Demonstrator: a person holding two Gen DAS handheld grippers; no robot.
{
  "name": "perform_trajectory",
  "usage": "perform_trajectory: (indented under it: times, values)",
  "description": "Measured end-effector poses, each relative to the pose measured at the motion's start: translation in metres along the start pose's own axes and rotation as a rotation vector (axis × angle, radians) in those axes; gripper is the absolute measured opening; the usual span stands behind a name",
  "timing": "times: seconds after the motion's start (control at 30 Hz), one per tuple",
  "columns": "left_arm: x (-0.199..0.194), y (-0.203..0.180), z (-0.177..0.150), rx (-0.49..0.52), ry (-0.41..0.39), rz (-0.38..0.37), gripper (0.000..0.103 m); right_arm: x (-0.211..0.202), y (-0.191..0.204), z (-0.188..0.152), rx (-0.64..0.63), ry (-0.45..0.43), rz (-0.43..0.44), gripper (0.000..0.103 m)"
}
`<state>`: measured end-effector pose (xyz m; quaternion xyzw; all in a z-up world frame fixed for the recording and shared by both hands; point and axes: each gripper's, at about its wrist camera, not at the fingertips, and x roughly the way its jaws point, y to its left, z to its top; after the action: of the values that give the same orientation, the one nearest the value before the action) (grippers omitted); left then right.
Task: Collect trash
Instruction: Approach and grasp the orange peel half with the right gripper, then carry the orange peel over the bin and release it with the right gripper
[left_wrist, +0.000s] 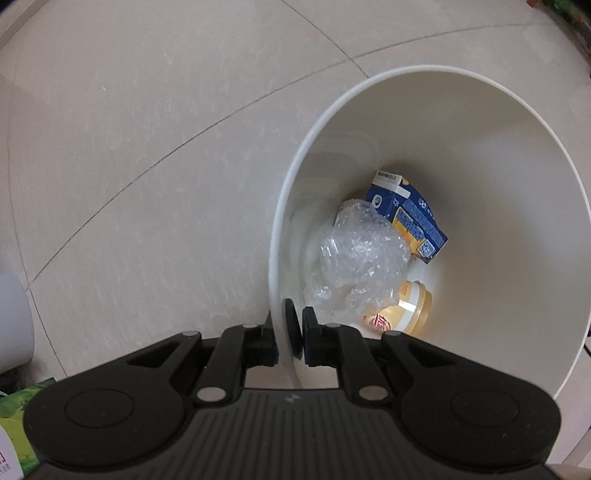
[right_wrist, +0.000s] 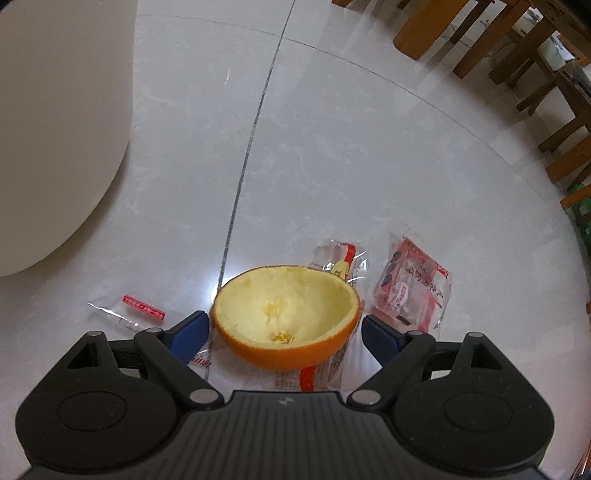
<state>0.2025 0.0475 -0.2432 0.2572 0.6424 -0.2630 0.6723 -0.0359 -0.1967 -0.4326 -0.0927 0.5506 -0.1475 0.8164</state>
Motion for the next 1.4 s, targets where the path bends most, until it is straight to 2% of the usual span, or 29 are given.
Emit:
perform_trajectory:
  times: [0.1,0.2,0.3,0.43,0.67,0.9,1.17,1.4]
  values:
    - [-0.001,-0.002,-0.002,0.011,-0.019,0.012,0.01,0.0,-0.002,0.0,0.015,0.003,0.015,0.079]
    - [-0.002,-0.002,-0.005,0.016,-0.035,0.01,0.01,-0.004,-0.006,0.001,0.029,0.027,0.031,0.076]
    - [-0.003,-0.001,-0.007,0.026,-0.046,0.009,0.01,-0.018,-0.017,0.004,0.075,0.064,0.083,0.075]
    - [-0.004,-0.003,-0.008,0.046,-0.043,0.015,0.011,-0.049,-0.035,0.012,0.119,0.095,0.169,0.075]
    - [-0.003,-0.006,-0.007,0.076,-0.024,0.018,0.012,-0.123,-0.056,0.025,0.147,0.084,0.248,0.075]
    - [-0.004,-0.006,-0.009,0.091,-0.022,0.005,0.012,-0.196,-0.073,0.042,0.143,0.014,0.281,0.074]
    - [-0.004,-0.003,-0.007,0.096,-0.034,-0.01,0.012,-0.282,-0.078,0.076,0.076,-0.123,0.274,0.074]
    - [-0.006,0.0,-0.01,0.098,-0.043,-0.021,0.012,-0.318,-0.06,0.109,0.015,-0.241,0.345,0.075]
